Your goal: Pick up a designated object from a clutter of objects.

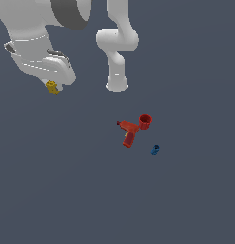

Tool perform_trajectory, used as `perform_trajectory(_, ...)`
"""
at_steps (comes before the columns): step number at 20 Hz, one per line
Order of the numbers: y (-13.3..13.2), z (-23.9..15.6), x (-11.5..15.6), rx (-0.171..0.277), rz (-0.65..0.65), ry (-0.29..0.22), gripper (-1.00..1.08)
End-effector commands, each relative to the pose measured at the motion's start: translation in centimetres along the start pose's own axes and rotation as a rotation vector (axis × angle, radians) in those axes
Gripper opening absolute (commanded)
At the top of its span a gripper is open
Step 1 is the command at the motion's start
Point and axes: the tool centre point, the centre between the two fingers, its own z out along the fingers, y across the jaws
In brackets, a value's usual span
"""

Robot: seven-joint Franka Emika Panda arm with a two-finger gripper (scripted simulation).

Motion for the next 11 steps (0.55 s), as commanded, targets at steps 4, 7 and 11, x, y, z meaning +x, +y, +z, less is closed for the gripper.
perform_trajectory(4,-0.11,-1.59,0.10,0.001,-0.001,-0.001,-1.00)
perform_trajectory(7,-0.13,-1.76,0.16,0.001,-0.001,-0.001,-1.00)
perform_trajectory(11,-0.11,-1.52,0.21,0.001,-0.001,-0.001,-1.00)
